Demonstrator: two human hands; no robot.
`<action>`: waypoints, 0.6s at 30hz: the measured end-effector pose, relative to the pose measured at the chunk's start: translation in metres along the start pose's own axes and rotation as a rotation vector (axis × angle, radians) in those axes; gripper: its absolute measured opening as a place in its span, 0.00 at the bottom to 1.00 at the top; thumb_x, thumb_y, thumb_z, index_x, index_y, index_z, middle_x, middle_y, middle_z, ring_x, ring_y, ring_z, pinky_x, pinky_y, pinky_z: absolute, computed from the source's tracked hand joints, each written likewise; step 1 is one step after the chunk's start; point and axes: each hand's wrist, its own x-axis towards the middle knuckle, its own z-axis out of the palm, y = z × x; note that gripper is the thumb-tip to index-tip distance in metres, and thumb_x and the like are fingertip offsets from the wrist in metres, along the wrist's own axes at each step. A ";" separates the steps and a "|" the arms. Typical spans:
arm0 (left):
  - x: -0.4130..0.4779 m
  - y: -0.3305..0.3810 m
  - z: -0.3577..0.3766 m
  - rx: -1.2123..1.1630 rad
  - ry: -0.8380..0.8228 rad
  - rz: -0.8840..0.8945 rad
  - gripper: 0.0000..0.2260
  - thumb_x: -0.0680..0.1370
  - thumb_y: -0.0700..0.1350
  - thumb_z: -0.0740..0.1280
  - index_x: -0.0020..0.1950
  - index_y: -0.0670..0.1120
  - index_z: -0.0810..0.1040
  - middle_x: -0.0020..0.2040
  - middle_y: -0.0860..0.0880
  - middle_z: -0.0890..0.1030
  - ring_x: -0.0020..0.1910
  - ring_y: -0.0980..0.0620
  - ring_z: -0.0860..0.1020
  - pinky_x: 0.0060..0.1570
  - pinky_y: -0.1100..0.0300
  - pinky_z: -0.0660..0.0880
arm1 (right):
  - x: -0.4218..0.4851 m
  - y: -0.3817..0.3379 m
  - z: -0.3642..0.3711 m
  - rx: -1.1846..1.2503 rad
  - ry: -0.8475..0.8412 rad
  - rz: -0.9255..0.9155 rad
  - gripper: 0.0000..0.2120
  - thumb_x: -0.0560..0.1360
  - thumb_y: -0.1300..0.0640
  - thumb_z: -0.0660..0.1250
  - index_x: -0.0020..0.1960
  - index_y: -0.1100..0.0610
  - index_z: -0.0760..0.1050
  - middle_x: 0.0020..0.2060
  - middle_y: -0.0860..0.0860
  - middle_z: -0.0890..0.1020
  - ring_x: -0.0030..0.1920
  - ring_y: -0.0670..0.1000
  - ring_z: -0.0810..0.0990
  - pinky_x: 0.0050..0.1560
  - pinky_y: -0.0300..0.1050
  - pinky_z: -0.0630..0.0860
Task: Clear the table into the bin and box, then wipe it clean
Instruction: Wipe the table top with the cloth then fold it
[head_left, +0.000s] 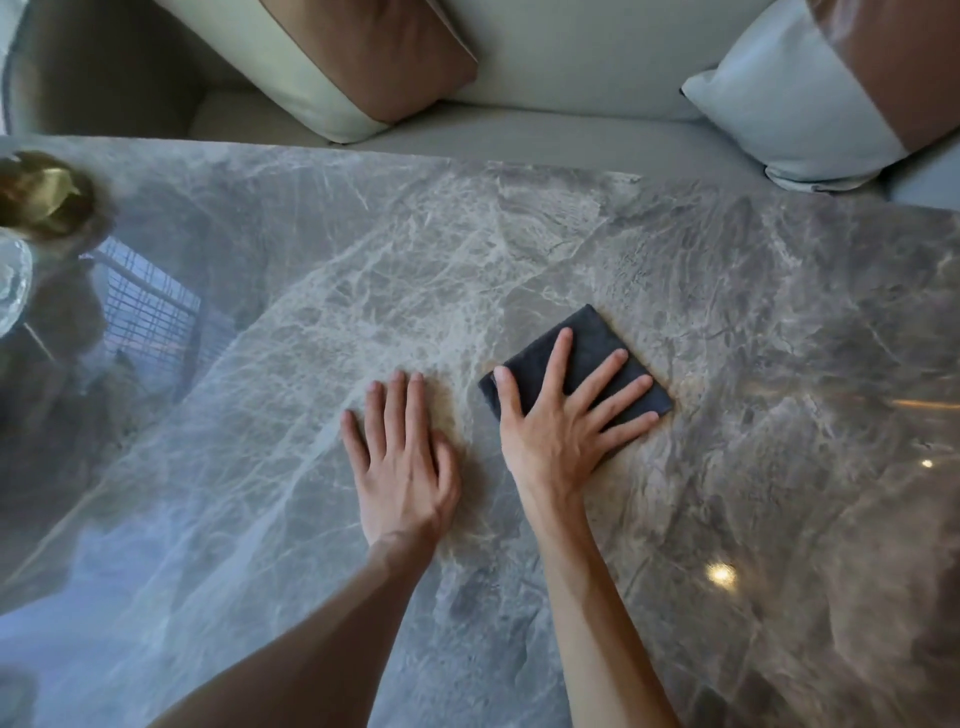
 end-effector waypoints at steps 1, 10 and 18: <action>0.000 0.000 0.000 -0.001 0.002 -0.001 0.30 0.78 0.50 0.52 0.79 0.49 0.47 0.80 0.49 0.51 0.79 0.49 0.44 0.76 0.41 0.44 | 0.002 -0.004 0.004 -0.024 0.015 -0.009 0.37 0.73 0.27 0.49 0.77 0.44 0.53 0.77 0.64 0.52 0.75 0.73 0.45 0.67 0.79 0.45; -0.001 0.000 0.000 -0.050 0.035 -0.008 0.30 0.76 0.50 0.53 0.78 0.49 0.51 0.79 0.49 0.54 0.79 0.49 0.48 0.76 0.41 0.46 | -0.023 0.053 -0.007 -0.146 0.092 -0.312 0.29 0.74 0.29 0.51 0.73 0.34 0.57 0.77 0.55 0.60 0.76 0.68 0.52 0.72 0.70 0.49; 0.001 -0.001 0.001 -0.006 0.005 0.000 0.31 0.77 0.50 0.53 0.79 0.49 0.49 0.80 0.49 0.52 0.79 0.48 0.46 0.76 0.41 0.44 | 0.074 0.045 -0.011 -0.111 0.037 -0.023 0.32 0.72 0.27 0.47 0.74 0.34 0.53 0.78 0.59 0.52 0.75 0.71 0.45 0.68 0.76 0.45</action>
